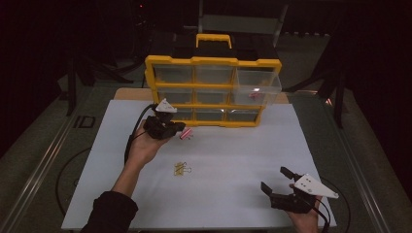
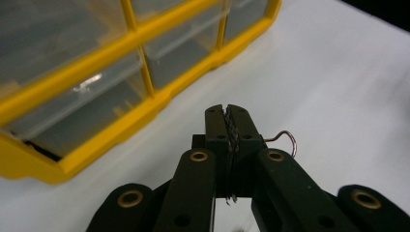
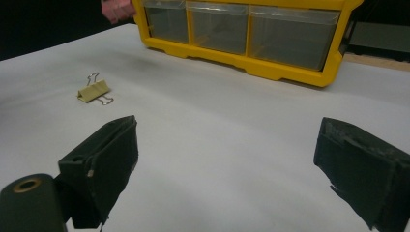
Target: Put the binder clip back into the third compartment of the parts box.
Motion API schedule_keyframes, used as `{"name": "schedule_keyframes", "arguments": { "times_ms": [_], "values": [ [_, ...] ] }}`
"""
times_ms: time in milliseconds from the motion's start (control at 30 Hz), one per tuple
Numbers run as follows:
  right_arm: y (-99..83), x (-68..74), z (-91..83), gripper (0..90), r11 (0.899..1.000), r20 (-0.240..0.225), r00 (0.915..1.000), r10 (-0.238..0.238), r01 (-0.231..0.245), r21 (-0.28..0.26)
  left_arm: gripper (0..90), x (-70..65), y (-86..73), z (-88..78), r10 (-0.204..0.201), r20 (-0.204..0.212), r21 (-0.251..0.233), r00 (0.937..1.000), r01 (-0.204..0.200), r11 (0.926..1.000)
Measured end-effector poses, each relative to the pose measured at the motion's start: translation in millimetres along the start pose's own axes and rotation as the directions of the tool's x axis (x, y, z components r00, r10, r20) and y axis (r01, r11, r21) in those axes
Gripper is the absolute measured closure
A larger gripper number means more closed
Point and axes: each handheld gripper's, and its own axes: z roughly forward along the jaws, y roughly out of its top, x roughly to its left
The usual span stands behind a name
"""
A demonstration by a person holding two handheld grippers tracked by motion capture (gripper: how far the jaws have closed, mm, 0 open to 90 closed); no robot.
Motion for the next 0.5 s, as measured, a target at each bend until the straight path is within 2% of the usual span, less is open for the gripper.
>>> {"name": "schedule_keyframes", "arguments": {
  "times_ms": [500],
  "values": [
    [0.1, -0.6, -0.6, 8.4, 1.0, 0.0, 1.0, 0.002, -0.002, -0.001, 89.2, -0.4, 62.4, -31.7, 0.048, 0.042, -0.096, 0.998, -0.044, 0.9945]
  ]
}}
